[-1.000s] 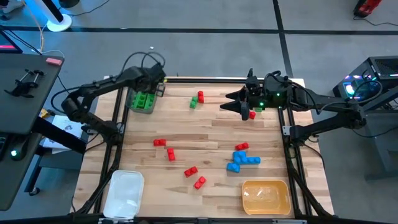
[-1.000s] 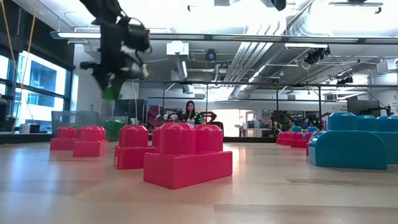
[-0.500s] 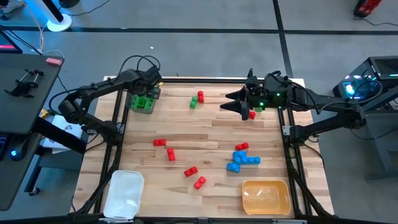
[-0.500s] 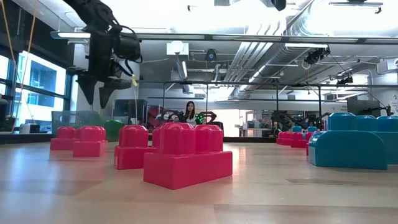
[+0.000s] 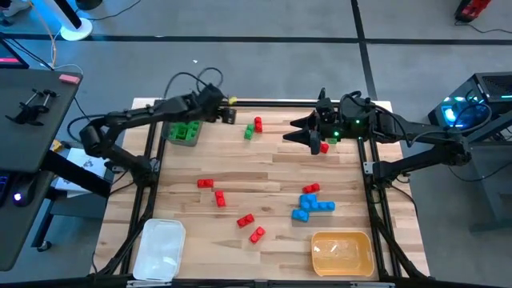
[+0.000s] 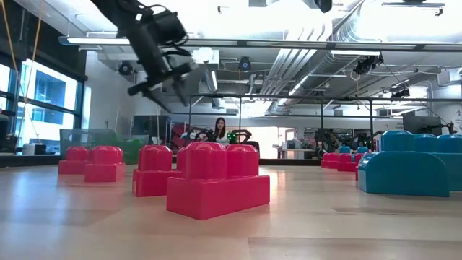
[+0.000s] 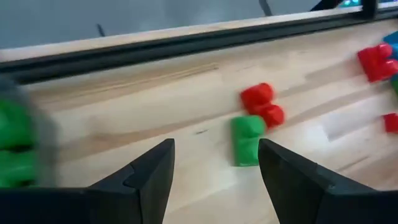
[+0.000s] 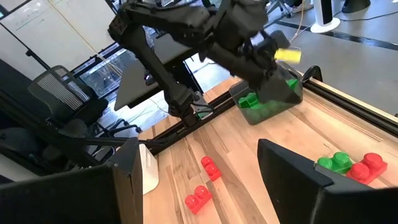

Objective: Sort blocks
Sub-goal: Put the green game piece into the black bin

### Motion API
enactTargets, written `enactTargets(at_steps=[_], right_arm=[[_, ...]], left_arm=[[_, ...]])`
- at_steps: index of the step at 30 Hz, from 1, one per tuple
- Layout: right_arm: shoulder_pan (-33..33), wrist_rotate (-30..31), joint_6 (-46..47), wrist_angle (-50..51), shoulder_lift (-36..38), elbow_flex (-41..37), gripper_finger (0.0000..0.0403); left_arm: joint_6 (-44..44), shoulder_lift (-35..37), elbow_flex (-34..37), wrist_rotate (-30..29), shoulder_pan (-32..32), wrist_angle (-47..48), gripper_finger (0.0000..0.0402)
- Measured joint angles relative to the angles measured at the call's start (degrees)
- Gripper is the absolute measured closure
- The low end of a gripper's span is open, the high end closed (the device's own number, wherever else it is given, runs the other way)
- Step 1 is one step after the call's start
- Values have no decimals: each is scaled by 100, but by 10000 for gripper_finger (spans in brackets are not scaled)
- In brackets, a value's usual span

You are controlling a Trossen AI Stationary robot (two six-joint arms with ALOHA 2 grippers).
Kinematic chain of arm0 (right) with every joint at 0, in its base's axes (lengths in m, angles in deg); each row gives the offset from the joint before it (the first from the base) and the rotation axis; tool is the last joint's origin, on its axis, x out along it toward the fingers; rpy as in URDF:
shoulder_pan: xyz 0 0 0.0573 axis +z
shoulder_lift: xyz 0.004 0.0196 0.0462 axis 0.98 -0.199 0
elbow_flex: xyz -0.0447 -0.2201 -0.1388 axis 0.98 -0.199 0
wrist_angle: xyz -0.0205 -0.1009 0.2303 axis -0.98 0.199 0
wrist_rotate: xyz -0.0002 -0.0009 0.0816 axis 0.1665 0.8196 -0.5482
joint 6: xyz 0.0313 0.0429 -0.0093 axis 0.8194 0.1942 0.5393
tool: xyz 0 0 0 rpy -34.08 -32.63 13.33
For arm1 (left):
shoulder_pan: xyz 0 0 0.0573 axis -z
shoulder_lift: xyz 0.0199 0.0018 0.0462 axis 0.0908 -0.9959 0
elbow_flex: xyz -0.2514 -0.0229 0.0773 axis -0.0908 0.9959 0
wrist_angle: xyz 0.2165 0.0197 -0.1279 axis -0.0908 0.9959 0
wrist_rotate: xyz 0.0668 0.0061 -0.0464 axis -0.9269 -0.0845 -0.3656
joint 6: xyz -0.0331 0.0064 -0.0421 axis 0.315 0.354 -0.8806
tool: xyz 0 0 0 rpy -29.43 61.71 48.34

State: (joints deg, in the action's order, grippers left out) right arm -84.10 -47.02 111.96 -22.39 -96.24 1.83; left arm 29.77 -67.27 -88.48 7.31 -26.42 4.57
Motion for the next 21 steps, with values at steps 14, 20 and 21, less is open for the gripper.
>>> enactTargets(at_steps=[14, 20, 21], right_arm=[[0, 2, 133, 0, -4, 0, 194], [0, 2, 173, 0, -4, 1, 194], [0, 2, 172, 0, -4, 0, 194]], left_arm=[[126, -2593, -2163, -112, 889, 903, 183], [-42, -3313, -2698, -121, 871, 1291, 183], [-95, -3389, -2702, -117, 870, 1282, 183]])
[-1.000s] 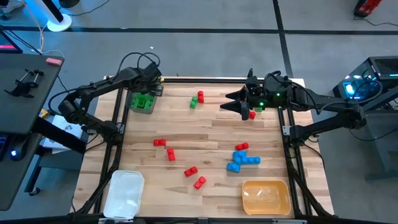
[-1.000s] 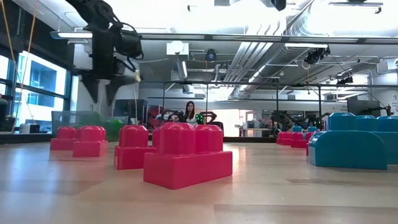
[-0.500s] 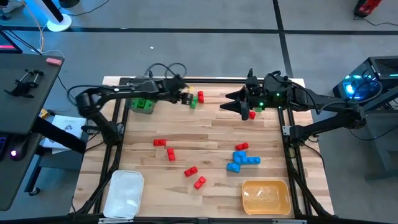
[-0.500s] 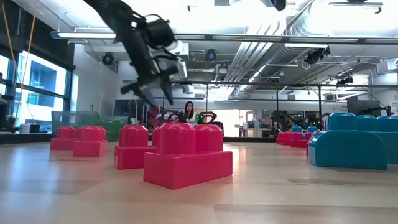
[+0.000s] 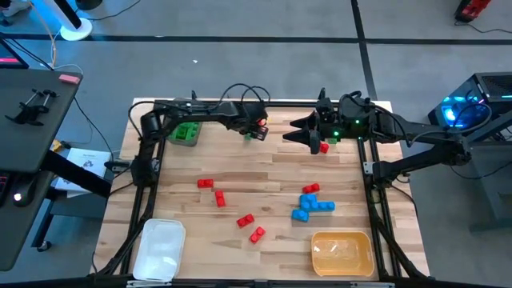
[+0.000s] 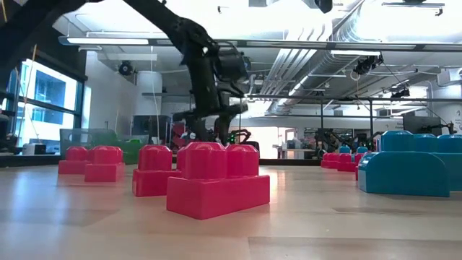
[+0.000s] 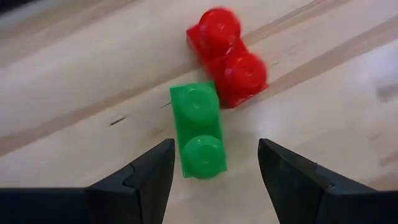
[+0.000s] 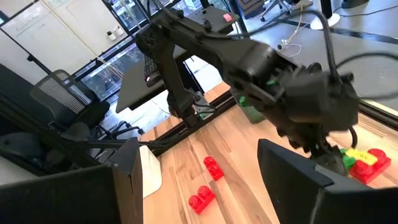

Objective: Sort blocks
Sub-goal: Put the green game piece into the black bin

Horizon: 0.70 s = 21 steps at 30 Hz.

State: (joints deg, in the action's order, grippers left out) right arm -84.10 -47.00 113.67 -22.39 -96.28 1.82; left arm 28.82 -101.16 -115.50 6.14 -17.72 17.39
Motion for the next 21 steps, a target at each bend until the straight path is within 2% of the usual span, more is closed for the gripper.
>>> enactTargets(at_steps=[8, 15, 18, 21], right_arm=[[0, 0, 1, 27, 0, 0, 194], [0, -2, 0, 51, 0, 0, 194], [0, -2, -6, 64, 0, 1, 194], [0, -2, -10, 70, 0, 0, 194]], left_arm=[[-47, -525, 11, 239, 4, -38, 183], [103, -571, 36, 169, 7, -131, 187], [208, -560, 42, 197, -17, -129, 208], [292, -560, 42, 230, -24, -136, 250]])
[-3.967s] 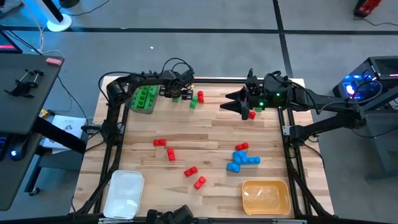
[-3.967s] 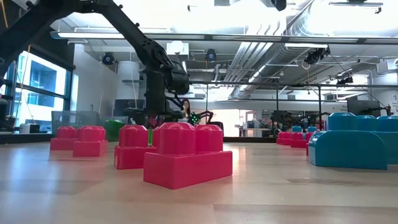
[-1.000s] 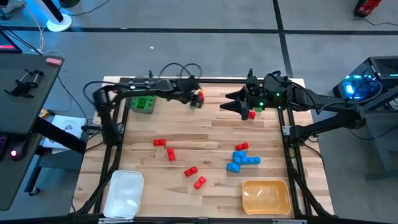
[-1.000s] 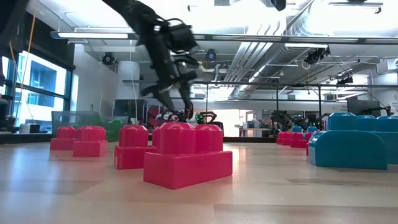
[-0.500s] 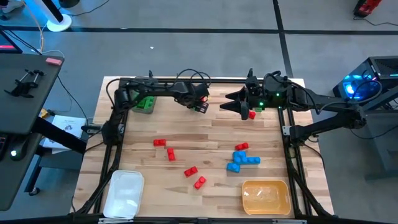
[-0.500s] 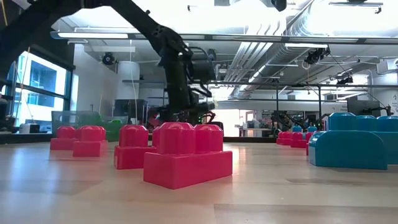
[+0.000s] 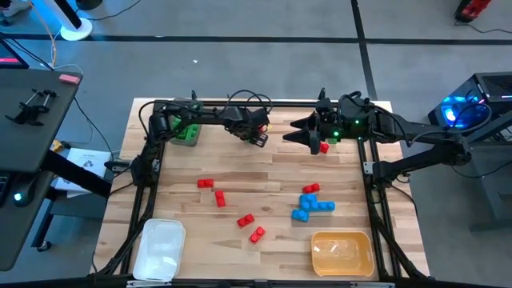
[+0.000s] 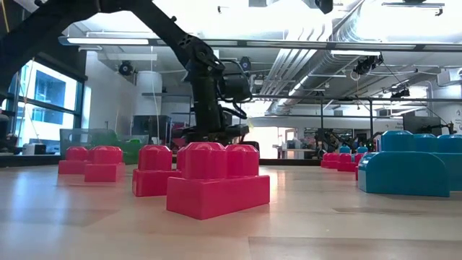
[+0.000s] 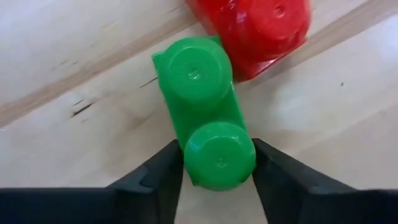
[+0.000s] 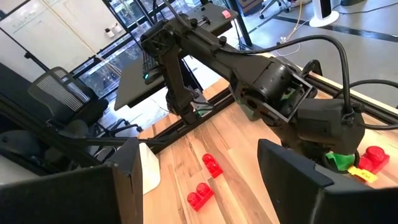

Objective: Sort blocks
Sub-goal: Put the green game piece into the black bin

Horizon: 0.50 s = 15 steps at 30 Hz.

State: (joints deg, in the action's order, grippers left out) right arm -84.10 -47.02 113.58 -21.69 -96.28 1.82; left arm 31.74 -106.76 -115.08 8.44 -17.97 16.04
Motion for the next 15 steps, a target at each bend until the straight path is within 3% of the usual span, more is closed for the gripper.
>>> enactTargets(at_steps=[4, 11, 15], right_arm=[[0, 0, -7, 12, 0, 0, 194], [0, 0, -7, 90, 0, 2, 194], [0, 0, -7, 145, -1, 0, 194]], left_arm=[[184, 33, 0, 149, -10, 34, 300], [787, 354, 17, 220, -6, 547, 300], [1214, 641, 15, -256, -5, 1276, 291]])
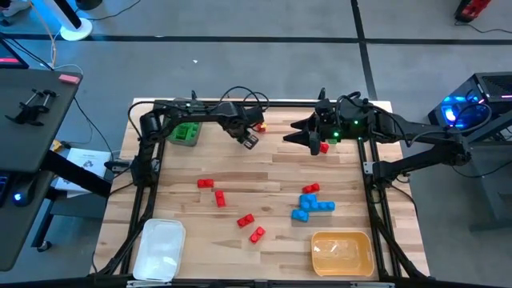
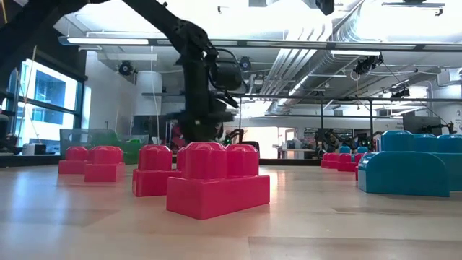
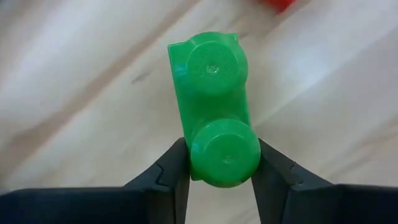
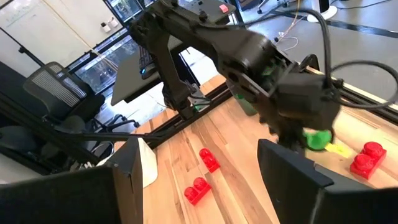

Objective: Sort blocks
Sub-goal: Put the green game piece into the black bin

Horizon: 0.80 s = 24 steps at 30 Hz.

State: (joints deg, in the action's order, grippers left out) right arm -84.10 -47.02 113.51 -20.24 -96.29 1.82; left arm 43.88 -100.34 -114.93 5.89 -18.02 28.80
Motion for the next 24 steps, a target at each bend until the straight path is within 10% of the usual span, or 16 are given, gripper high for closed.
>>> enactTargets(at_steps=[10, 24], right_arm=[[0, 0, -35, 2, 0, 0, 194], [0, 104, -201, -2, -1, 1, 194]], left_arm=[[104, 1189, 258, -1216, -139, 832, 290], [-1601, 4653, 3355, -1572, -777, 905, 287]])
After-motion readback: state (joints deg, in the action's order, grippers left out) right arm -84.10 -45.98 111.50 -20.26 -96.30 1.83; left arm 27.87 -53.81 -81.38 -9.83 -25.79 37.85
